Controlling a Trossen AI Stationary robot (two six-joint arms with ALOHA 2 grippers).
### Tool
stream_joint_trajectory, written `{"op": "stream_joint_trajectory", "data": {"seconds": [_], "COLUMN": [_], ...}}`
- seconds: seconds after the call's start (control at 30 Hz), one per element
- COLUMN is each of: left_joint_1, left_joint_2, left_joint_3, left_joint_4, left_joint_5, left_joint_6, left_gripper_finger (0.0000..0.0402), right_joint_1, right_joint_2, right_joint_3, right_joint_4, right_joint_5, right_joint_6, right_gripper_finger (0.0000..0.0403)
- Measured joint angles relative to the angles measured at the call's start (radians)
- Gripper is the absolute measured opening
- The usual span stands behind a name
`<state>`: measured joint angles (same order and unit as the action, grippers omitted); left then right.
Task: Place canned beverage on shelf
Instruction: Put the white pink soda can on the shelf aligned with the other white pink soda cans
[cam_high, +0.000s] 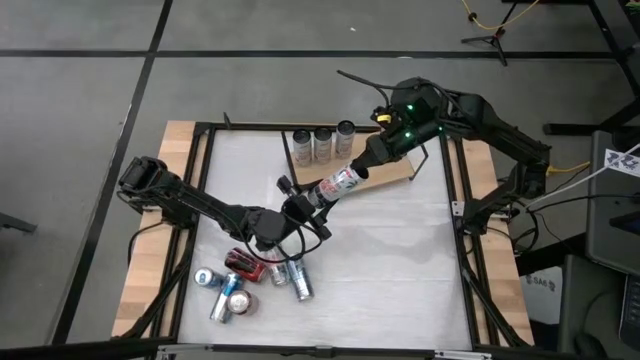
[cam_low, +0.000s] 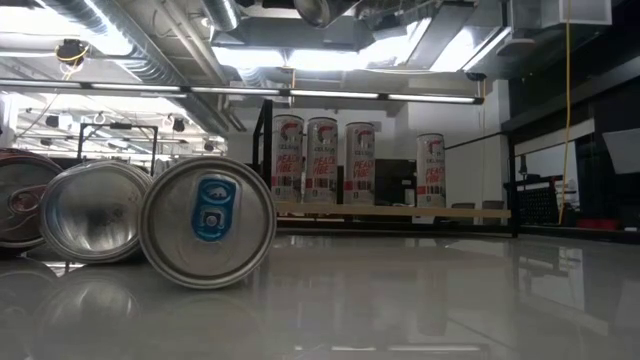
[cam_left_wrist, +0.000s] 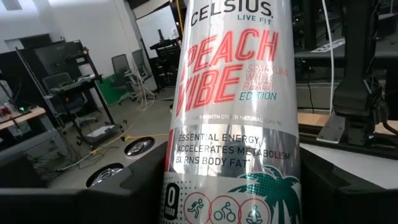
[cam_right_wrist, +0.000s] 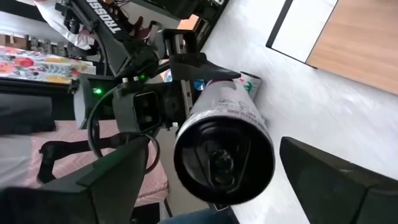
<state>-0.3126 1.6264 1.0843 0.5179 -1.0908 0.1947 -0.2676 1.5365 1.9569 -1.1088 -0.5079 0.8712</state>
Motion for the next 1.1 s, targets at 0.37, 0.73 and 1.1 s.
{"op": "stream_joint_trajectory", "data": {"seconds": [0.37, 0.73, 1.1], "left_joint_1": [-0.002, -0.001, -0.001], "left_joint_2": [0.0, 0.0, 0.0], "left_joint_3": [0.0, 0.0, 0.0], "left_joint_4": [-0.001, 0.0, -0.001], "left_joint_5": [0.003, -0.006, -0.015], "left_joint_6": [0.0, 0.0, -0.001], "left_gripper_finger": [0.024, 0.024, 0.0241], "right_joint_1": [0.064, 0.072, 0.071], "right_joint_2": [0.053, 0.061, 0.067], "right_joint_3": [-0.001, -0.001, -0.002], "right_joint_4": [0.007, 0.009, 0.003], "right_joint_5": [-0.015, 0.017, 0.019], "right_joint_6": [-0.001, 0.024, 0.026], "right_gripper_finger": [0.0358, 0.0358, 0.0273]}}
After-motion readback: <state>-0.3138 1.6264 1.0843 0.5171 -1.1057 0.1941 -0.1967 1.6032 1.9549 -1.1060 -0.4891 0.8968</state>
